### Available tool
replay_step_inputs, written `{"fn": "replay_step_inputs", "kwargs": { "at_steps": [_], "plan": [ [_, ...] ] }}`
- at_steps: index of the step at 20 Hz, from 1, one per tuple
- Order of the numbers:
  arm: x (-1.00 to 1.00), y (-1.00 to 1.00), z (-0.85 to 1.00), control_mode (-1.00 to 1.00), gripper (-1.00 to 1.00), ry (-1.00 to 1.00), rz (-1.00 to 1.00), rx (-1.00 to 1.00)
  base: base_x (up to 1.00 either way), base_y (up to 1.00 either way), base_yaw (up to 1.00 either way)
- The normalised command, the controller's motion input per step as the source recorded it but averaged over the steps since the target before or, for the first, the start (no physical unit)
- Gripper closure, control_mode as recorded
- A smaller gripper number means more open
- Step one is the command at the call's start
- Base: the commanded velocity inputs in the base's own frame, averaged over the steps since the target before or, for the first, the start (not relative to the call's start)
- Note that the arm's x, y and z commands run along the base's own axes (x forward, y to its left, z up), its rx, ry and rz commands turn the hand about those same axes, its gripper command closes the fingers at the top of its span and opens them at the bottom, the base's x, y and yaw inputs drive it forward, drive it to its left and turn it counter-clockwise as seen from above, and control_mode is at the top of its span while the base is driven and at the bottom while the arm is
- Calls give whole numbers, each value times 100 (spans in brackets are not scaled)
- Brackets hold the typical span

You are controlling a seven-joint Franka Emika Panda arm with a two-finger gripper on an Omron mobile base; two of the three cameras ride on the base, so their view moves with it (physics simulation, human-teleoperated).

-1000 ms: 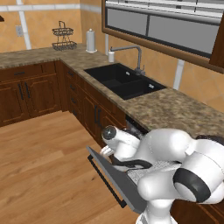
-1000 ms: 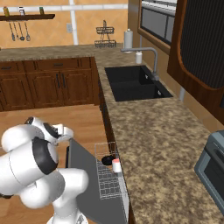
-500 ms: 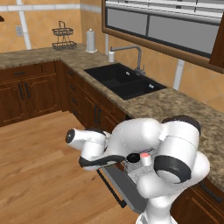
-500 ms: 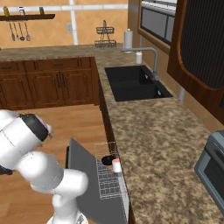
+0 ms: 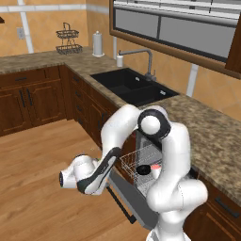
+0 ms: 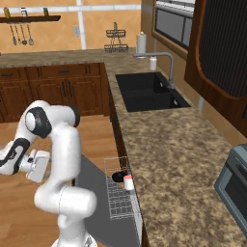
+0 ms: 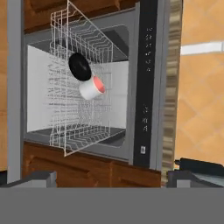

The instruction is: Pick up the cup and bowl from the counter, place them in the dishwasher, and close the dishwasher door.

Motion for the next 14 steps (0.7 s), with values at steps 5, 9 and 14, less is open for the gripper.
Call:
{"fn": "replay_step_inputs", "kwargs": {
  "at_steps": [5,9,14],
  "plan": [
    [0,33,-88,-100,-100,-3,-16,-52,0,0,0],
    [6,32,-69,-100,-100,-4,-16,-46,0,0,0],
    [31,1,-66,-100,-100,-8,-19,-41,0,0,0]
  ]
}}
